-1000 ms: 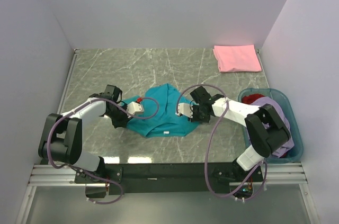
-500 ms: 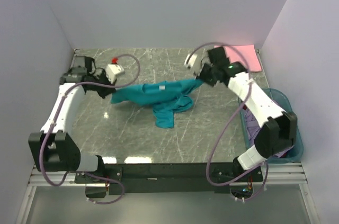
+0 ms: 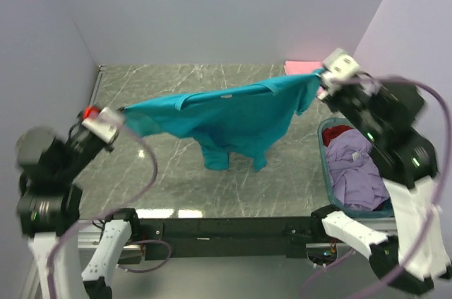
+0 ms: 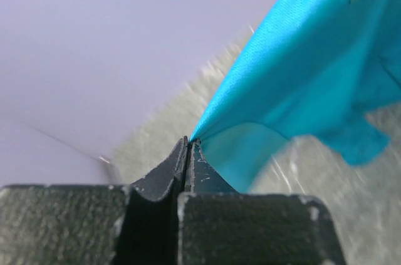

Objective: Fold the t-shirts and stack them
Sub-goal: Flatten the tshirt out

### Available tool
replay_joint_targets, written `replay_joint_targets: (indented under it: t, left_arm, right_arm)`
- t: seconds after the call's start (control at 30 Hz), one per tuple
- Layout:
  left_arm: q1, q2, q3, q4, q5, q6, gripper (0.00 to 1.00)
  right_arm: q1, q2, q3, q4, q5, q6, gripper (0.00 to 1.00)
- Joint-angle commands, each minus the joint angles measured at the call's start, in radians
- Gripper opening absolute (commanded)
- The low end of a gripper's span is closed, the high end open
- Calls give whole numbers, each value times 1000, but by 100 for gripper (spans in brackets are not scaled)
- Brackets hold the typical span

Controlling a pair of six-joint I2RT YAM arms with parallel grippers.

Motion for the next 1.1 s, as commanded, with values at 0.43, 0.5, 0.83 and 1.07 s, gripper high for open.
replay_joint_targets:
  t: [0.43,0.5,0.83,1.07]
  left_arm:
    - [4,47,99,-31,-190,-111,1]
    - [6,63,-18,-8,-200,-104,1]
    - [10,464,-324,244,-456,-279,1]
    - [254,742,-221,166,-420,-365,73]
  right_arm:
    - [-6,36,-38,352,131,-119,0]
    - [-3,151,-51,386,114,-121,0]
    - [97,836,171,558,281,-81,21]
    - [60,1084,665,167,298,94,63]
